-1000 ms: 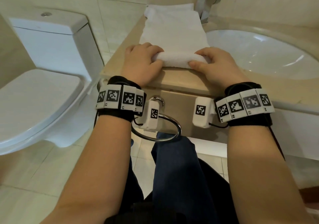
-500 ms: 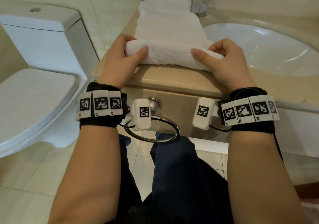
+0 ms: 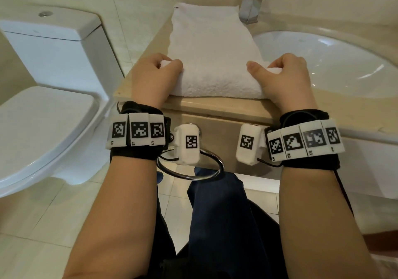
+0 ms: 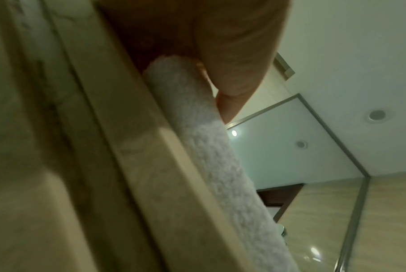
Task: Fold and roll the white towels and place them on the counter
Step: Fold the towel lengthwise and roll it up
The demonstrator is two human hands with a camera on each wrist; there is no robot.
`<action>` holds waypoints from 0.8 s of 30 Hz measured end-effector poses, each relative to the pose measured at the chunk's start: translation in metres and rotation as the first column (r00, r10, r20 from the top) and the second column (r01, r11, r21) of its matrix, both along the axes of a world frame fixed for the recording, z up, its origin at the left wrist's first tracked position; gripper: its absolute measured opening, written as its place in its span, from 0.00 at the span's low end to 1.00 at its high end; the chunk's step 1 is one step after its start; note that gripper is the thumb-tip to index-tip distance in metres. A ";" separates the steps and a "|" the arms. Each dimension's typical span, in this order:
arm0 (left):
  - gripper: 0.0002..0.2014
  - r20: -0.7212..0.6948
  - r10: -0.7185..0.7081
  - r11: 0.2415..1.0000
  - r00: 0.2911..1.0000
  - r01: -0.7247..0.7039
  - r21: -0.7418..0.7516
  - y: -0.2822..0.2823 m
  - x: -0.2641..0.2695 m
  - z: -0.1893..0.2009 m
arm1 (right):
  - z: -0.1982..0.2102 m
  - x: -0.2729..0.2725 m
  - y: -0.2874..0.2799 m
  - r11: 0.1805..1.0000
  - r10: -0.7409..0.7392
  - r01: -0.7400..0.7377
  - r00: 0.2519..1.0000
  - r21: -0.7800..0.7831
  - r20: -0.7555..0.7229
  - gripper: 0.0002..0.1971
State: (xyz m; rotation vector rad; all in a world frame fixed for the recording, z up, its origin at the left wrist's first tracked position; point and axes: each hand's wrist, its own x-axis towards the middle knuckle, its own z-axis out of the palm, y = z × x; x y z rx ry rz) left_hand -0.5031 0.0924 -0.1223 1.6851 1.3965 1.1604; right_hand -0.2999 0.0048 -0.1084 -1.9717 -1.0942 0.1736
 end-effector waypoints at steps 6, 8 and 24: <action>0.15 -0.336 0.028 0.933 0.942 0.096 0.348 -0.006 0.012 0.008 | 0.005 -0.010 0.004 0.993 -0.029 -0.003 0.964 0.116 0.265 0.16; 0.14 -0.335 -0.001 0.925 0.942 0.128 0.358 -0.006 0.013 0.009 | 0.005 -0.012 0.005 0.986 0.055 -0.092 0.967 0.138 0.250 0.10; 0.26 -0.431 -0.137 0.950 0.892 0.242 0.198 -0.017 -0.001 0.005 | 0.004 -0.006 -0.012 0.952 0.304 -0.305 0.951 0.001 -0.057 0.11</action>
